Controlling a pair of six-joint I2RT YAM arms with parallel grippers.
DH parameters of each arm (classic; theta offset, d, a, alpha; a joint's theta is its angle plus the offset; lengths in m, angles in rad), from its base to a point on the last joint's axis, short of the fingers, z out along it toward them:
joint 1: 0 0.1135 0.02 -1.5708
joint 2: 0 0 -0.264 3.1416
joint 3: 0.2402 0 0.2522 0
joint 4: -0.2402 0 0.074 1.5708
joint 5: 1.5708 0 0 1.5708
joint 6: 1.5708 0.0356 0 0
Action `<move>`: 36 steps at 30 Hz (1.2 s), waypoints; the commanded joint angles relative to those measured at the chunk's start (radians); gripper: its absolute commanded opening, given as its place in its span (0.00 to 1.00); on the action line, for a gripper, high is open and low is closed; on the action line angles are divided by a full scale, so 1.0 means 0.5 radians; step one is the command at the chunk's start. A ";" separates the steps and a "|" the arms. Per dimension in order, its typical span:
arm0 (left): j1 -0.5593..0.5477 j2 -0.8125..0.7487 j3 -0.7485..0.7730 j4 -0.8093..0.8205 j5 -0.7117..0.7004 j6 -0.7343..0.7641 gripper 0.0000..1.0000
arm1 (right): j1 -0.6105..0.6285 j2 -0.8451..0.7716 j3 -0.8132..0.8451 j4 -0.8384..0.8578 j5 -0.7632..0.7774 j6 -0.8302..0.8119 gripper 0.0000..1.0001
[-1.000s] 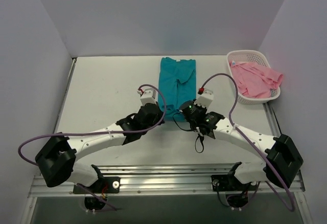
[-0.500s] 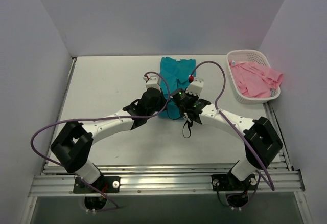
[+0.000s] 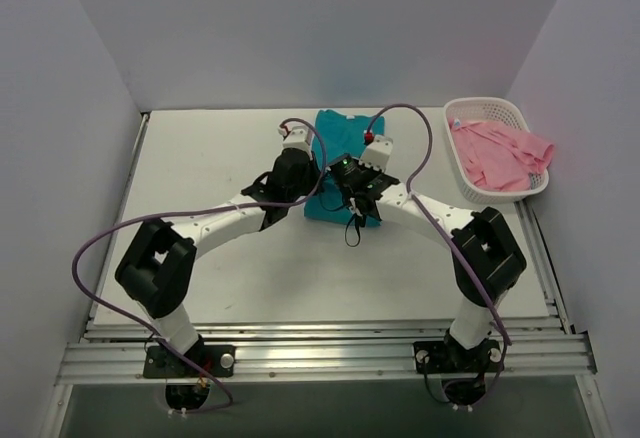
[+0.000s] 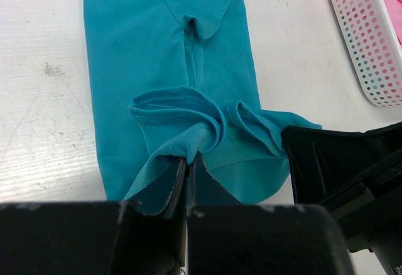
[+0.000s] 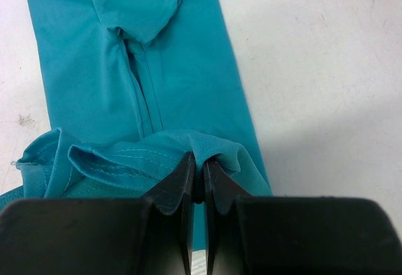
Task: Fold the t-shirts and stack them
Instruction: Fold the tshirt
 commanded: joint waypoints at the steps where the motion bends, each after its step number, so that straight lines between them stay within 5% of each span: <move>1: 0.045 0.054 0.124 0.123 0.130 0.102 0.03 | 0.002 0.085 0.124 -0.077 0.147 -0.025 0.00; 36: 0.336 0.840 0.667 0.289 0.597 0.185 0.03 | -0.295 0.843 0.716 -0.102 0.111 -0.034 0.00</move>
